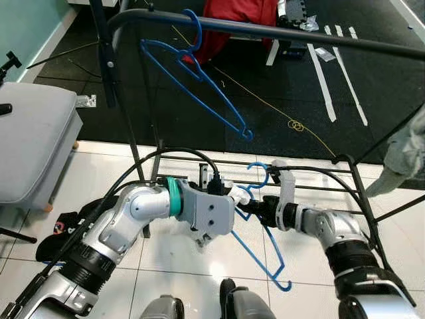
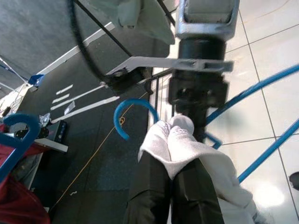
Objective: Hang hanger
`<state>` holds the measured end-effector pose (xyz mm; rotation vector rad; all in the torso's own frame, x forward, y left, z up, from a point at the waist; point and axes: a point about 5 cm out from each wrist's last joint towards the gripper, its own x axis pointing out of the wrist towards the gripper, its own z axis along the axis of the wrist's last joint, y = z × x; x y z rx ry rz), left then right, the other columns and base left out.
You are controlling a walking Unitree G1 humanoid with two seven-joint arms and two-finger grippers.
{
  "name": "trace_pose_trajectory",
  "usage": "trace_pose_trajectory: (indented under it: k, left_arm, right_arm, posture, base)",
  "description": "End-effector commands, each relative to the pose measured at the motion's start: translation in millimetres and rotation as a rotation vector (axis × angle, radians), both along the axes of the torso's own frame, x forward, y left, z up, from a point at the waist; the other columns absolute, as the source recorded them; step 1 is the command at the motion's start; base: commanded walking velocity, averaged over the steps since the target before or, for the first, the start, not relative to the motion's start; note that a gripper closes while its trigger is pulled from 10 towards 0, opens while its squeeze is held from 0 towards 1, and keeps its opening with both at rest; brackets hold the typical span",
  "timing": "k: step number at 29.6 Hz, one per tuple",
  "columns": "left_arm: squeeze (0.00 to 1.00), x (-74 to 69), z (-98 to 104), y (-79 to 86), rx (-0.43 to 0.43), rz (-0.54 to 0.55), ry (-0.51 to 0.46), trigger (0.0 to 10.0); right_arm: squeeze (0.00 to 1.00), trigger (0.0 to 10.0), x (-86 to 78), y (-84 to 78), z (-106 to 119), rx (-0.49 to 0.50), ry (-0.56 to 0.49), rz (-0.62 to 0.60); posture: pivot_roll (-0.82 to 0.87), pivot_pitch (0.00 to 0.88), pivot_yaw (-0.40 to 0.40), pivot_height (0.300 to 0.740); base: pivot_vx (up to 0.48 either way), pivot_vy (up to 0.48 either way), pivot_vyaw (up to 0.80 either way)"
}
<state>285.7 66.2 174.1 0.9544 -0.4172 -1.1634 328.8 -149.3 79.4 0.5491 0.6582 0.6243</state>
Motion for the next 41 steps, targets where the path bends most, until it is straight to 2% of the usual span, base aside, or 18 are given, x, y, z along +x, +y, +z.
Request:
trace_pose_trajectory:
  k: [1,2,3,5,7,9,10,11,12,14,16,19,23,28,30,32,38,41]
  left_arm:
    - [0.00,-11.4,0,-9.1,-0.002,-0.062,-0.008,10.0]
    - [0.00,-11.4,0,-9.1,-0.002,-0.062,-0.008,10.0]
    - [0.00,-12.9,-1,-7.9,0.003,-0.062,-0.003,10.0]
    - [0.00,-12.9,-1,-7.9,0.003,-0.062,-0.003,10.0]
    - [0.00,-15.2,-4,-4.9,0.013,-0.059,0.007,10.0]
    - [0.00,-15.2,-4,-4.9,0.013,-0.059,0.007,10.0]
    - [0.00,-16.4,-6,-3.3,0.018,-0.057,0.011,10.0]
    - [0.00,-16.4,-6,-3.3,0.018,-0.057,0.011,10.0]
    - [0.00,-17.5,-7,-1.7,0.022,-0.054,0.014,10.0]
    - [0.00,-17.5,-7,-1.7,0.022,-0.054,0.014,10.0]
    - [0.00,-18.4,-9,1.0,0.031,-0.048,0.019,10.0]
    - [0.00,-18.9,-12,5.6,0.046,-0.036,0.029,10.0]
    - [0.00,-19.1,-13,7.2,0.048,-0.032,0.033,10.0]
    - [0.00,-22.0,-13,10.0,0.047,-0.023,0.052,10.0]
    - [0.00,-22.0,-13,10.0,0.047,-0.023,0.052,10.0]
    - [0.00,-23.6,-13,9.7,0.046,-0.024,0.059,10.0]
    - [0.00,-25.3,-12,8.3,0.045,-0.027,0.056,10.0]
    - [0.00,-25.8,-12,8.0,0.045,-0.028,0.056,10.0]
  right_arm:
    - [0.00,0.0,7.1,-2.5,8,0.124,0.023,-0.122]
    - [0.00,0.0,7.1,-2.5,8,0.124,0.023,-0.122]
    - [0.00,0.0,10.8,-2.8,13,0.195,0.037,-0.176]
    - [0.00,0.0,10.8,-2.8,13,0.195,0.037,-0.176]
    - [0.00,0.0,17.5,-7.2,21,0.314,0.059,-0.283]
    - [0.00,0.0,17.5,-7.2,21,0.314,0.059,-0.283]
    - [0.00,0.0,20.2,-11.0,23,0.357,0.073,-0.340]
    - [0.00,0.0,20.2,-11.0,23,0.357,0.073,-0.340]
    - [0.00,0.0,23.6,-16.8,24,0.384,0.077,-0.417]
    - [0.00,0.0,23.6,-16.8,24,0.384,0.077,-0.417]
    - [0.00,0.0,28.4,-25.3,27,0.445,0.090,-0.533]
    - [0.00,0.0,33.3,-31.3,33,0.485,0.082,-0.608]
    - [0.00,0.0,35.2,-33.7,37,0.485,0.072,-0.636]
    - [0.00,0.0,42.7,-52.1,47,0.473,0.019,-0.875]
    - [0.00,0.0,42.7,-52.1,47,0.473,0.019,-0.875]
    - [0.00,0.0,45.9,-59.3,51,0.498,0.020,-0.989]
    - [0.00,0.0,50.3,-72.7,58,0.575,0.045,-1.148]
    - [0.00,0.0,51.2,-73.9,59,0.581,0.048,-1.168]
  posture:
    - [-0.03,0.139,-0.006,0.740]
    - [-0.03,0.139,-0.006,0.740]
    - [-0.03,0.140,-0.003,0.740]
    - [-0.03,0.140,-0.003,0.740]
    - [-0.03,0.141,-0.004,0.740]
    - [-0.03,0.141,-0.004,0.740]
    - [-0.03,0.144,-0.006,0.740]
    - [-0.03,0.144,-0.006,0.740]
    - [-0.03,0.144,-0.006,0.740]
    - [-0.03,0.144,-0.006,0.740]
    - [-0.02,0.146,-0.006,0.740]
    - [-0.02,0.144,-0.004,0.740]
    - [-0.03,0.145,-0.005,0.740]
    - [-0.02,0.145,-0.013,0.740]
    - [-0.02,0.145,-0.013,0.740]
    - [-0.02,0.141,-0.020,0.740]
    - [-0.02,0.137,-0.025,0.740]
    - [-0.02,0.133,-0.027,0.740]
  base:
    - [0.000,0.000,0.00]
    - [0.000,0.000,0.00]
    - [0.000,0.000,0.00]
    - [0.000,0.000,0.00]
    - [0.000,0.000,0.00]
    - [0.000,0.000,0.00]
    - [0.000,0.000,0.00]
    - [0.000,0.000,0.00]
    - [0.000,0.000,0.00]
    - [0.000,0.000,0.00]
    - [0.000,0.000,0.00]
    - [0.000,0.000,0.00]
    - [0.000,0.000,0.00]
    - [0.000,0.000,0.00]
    - [0.000,0.000,0.00]
    - [0.000,0.000,0.00]
    - [0.000,0.000,0.00]
    - [0.000,0.000,0.00]
